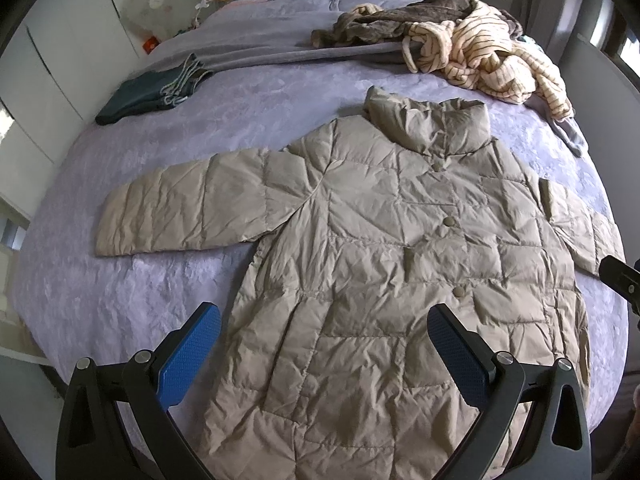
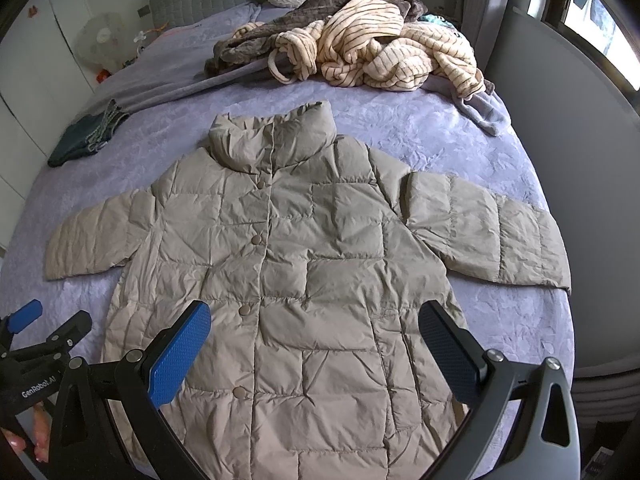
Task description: Fold large clothes
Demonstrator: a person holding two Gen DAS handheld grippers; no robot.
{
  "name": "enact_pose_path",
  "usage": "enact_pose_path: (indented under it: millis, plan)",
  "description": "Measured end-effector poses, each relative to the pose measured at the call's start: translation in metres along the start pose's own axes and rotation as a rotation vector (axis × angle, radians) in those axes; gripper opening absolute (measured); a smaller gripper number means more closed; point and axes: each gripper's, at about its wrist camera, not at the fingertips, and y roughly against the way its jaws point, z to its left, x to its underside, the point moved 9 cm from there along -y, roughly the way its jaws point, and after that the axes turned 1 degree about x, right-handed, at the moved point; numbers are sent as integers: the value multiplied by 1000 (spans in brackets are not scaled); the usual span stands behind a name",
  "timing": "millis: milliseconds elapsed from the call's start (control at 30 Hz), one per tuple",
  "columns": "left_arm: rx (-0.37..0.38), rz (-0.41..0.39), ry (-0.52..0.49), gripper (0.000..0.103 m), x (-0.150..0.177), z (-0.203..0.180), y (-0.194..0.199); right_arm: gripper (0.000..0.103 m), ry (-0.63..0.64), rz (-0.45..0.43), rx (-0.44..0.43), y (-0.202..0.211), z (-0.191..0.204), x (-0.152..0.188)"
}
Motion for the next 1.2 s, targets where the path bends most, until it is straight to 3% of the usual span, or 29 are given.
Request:
enact_pose_path:
  millis: [333,467,700,833,933,1000,1200]
  plan:
    - [30,61,74,103,1,43,-37,103,7,40,-19,-34,27,-2]
    - [105,93,143,103,3,66,-67,103,-58,44,-109,-55,48,-2]
    - [229,110,372,103,-4,132,-128,103,-142,103,-242,-99,92,10]
    - [240,93,513,103,-10,185,-170,103,-158,128,-283,-126,116,16]
    - [245,97,592,103,-14,218,-201,103,-144,195,-299,-148,134,24]
    - [247,106,640,103,-19,239,-219,103,-130,199,-309,-156,143,26]
    - [244,32,742,103,-51,285,-252,103,-103,197,-346,-182,175,20]
